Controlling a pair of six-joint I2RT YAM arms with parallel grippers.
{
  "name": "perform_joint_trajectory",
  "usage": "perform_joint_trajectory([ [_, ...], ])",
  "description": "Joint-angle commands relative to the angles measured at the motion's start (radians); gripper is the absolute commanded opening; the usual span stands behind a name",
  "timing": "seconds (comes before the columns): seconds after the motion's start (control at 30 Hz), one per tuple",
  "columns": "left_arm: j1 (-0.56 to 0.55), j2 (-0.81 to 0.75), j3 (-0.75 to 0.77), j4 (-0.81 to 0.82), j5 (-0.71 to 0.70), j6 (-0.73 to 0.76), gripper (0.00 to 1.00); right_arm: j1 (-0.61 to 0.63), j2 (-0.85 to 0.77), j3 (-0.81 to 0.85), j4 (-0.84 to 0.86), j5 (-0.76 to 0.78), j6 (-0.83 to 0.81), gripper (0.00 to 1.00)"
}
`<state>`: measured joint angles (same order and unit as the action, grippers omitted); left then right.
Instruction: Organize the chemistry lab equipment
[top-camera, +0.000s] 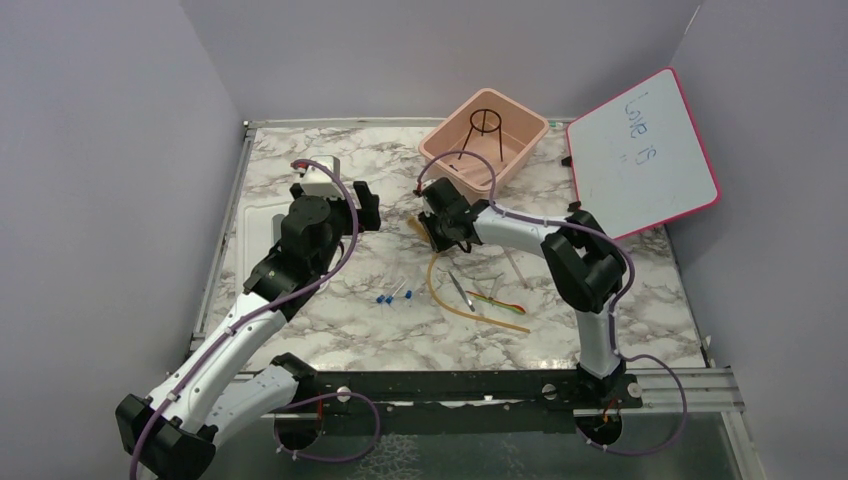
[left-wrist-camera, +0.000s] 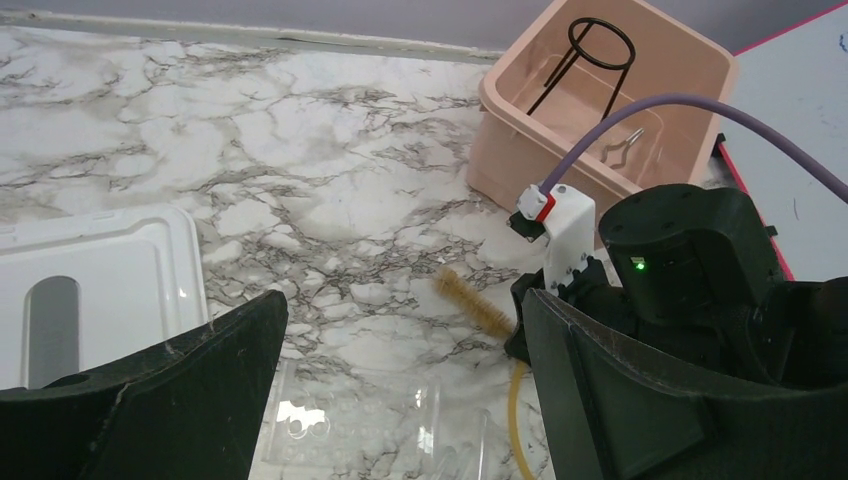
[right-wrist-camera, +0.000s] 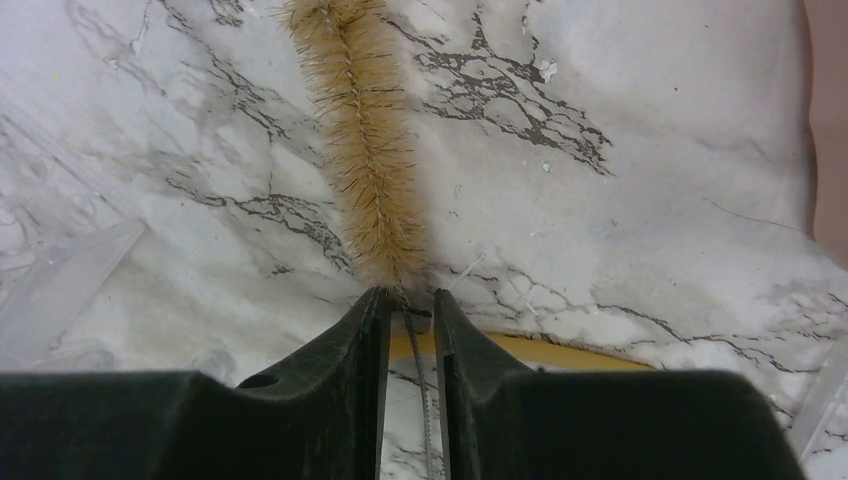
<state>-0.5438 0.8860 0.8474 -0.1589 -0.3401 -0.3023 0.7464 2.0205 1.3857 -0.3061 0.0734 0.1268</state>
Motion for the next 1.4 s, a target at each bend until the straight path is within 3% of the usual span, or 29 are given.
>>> perform_joint_trajectory([
  [0.0, 0.010, 0.002, -0.007, 0.020, -0.011, -0.004, 0.91, 0.001, 0.037, 0.040, 0.006, 0.011, -0.034, 0.25],
  [0.23, 0.013, 0.000, -0.008, 0.020, -0.005, -0.005, 0.91, 0.001, 0.008, 0.046, 0.004, 0.002, -0.040, 0.01],
  [0.53, 0.016, -0.013, -0.008, 0.018, 0.005, -0.008, 0.91, 0.001, -0.252, -0.037, 0.147, 0.012, 0.035, 0.01],
  [0.8, 0.018, -0.032, -0.013, 0.025, 0.013, -0.009, 0.91, -0.017, -0.385, 0.016, 0.214, 0.252, 0.185, 0.01],
  [1.03, 0.019, -0.035, -0.012, 0.023, 0.022, -0.012, 0.91, -0.154, -0.317, 0.217, -0.025, 0.462, 0.544, 0.01],
  [1.37, 0.022, -0.029, -0.014, 0.026, 0.032, -0.014, 0.91, -0.277, -0.087, 0.387, -0.158, 0.549, 0.752, 0.00],
])
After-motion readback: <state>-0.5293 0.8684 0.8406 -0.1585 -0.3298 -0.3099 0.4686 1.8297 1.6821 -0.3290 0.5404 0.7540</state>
